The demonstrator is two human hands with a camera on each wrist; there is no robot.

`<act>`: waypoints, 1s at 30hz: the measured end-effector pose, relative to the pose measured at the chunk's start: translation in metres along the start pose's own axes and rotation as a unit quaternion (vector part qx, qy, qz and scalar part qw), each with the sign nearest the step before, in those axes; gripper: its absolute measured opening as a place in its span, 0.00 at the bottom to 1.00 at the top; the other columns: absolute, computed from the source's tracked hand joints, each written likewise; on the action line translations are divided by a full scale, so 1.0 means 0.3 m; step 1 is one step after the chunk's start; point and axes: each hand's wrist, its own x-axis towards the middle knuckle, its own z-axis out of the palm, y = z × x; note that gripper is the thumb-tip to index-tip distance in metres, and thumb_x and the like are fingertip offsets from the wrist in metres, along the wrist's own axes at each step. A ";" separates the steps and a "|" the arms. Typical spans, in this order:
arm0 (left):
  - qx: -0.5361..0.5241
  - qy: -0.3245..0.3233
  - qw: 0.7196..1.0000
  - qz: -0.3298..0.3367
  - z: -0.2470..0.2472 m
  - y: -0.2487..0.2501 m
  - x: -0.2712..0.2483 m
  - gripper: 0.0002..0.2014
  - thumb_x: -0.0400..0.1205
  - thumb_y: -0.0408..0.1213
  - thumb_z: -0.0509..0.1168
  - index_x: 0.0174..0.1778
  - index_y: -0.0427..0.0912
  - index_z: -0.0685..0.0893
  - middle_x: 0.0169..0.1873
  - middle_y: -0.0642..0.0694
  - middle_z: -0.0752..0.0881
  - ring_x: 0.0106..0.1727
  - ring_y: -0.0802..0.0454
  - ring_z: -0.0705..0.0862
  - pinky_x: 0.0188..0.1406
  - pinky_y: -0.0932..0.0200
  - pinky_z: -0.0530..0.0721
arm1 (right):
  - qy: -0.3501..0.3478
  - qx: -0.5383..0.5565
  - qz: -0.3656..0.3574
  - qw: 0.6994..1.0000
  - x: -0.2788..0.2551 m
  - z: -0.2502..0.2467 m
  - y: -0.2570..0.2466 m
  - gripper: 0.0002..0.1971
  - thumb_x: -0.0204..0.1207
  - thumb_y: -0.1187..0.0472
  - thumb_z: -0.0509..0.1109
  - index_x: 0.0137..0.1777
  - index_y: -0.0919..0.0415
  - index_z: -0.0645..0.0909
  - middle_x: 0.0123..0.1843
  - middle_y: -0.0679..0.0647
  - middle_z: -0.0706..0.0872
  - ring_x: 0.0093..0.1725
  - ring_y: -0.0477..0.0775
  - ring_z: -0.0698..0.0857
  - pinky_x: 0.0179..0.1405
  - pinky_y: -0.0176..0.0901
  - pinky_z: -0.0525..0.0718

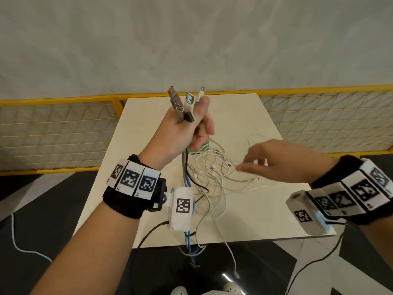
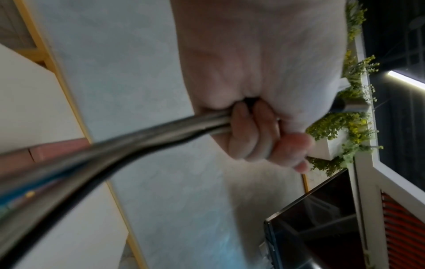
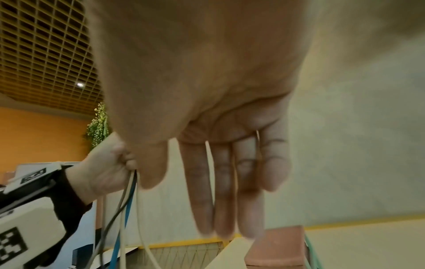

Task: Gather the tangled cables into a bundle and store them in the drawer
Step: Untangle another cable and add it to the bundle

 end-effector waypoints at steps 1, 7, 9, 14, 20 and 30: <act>-0.016 -0.030 0.999 0.005 0.002 0.011 -0.007 0.28 0.90 0.46 0.50 0.28 0.35 0.79 0.15 0.46 0.77 0.17 0.51 0.72 0.23 0.66 0.71 | 0.040 0.033 -0.025 0.998 0.005 0.000 -0.009 0.31 0.71 0.28 0.49 0.52 0.46 0.86 0.48 0.41 0.85 0.42 0.40 0.83 0.41 0.39 0.80; 0.046 -0.122 0.991 0.042 0.033 0.060 -0.027 0.31 0.90 0.51 0.42 0.35 0.40 0.84 0.50 0.49 0.90 0.57 0.55 0.86 0.68 0.52 0.78 | 0.070 0.353 -0.143 0.922 0.027 0.009 -0.157 0.12 0.83 0.55 0.58 0.63 0.41 0.72 0.59 0.33 0.80 0.62 0.28 0.78 0.59 0.22 0.75; 0.071 -0.141 0.987 0.024 0.041 0.077 -0.036 0.30 0.91 0.46 0.40 0.37 0.35 0.82 0.53 0.50 0.90 0.49 0.69 0.86 0.52 0.74 0.79 | 0.045 0.393 -0.172 0.902 0.041 0.030 -0.196 0.11 0.85 0.58 0.56 0.63 0.55 0.75 0.58 0.47 0.84 0.62 0.39 0.82 0.61 0.32 0.79; 0.041 -0.031 0.998 0.042 0.041 0.069 -0.038 0.30 0.92 0.46 0.40 0.31 0.30 0.70 0.41 0.48 0.92 0.51 0.46 0.88 0.61 0.60 0.81 | 0.004 0.451 -0.131 0.883 0.061 0.153 -0.238 0.09 0.88 0.61 0.48 0.49 0.63 0.67 0.37 0.65 0.78 0.34 0.59 0.83 0.36 0.49 0.83; 0.080 -0.046 0.996 -0.007 0.040 0.020 -0.050 0.31 0.90 0.54 0.42 0.32 0.35 0.75 0.45 0.54 0.92 0.53 0.39 0.86 0.67 0.57 0.77 | 0.012 0.424 -0.099 0.900 0.065 0.185 -0.243 0.12 0.87 0.60 0.52 0.56 0.71 0.69 0.38 0.62 0.82 0.37 0.61 0.85 0.39 0.42 0.83; -0.115 -0.057 0.992 -0.010 0.052 -0.001 -0.090 0.19 0.80 0.27 0.70 0.66 0.38 0.76 0.34 0.44 0.86 0.40 0.48 0.86 0.47 0.57 0.83 | 0.087 0.632 -0.046 0.769 0.047 0.175 -0.303 0.16 0.88 0.58 0.48 0.38 0.57 0.66 0.27 0.50 0.62 0.21 0.44 0.59 0.17 0.34 0.58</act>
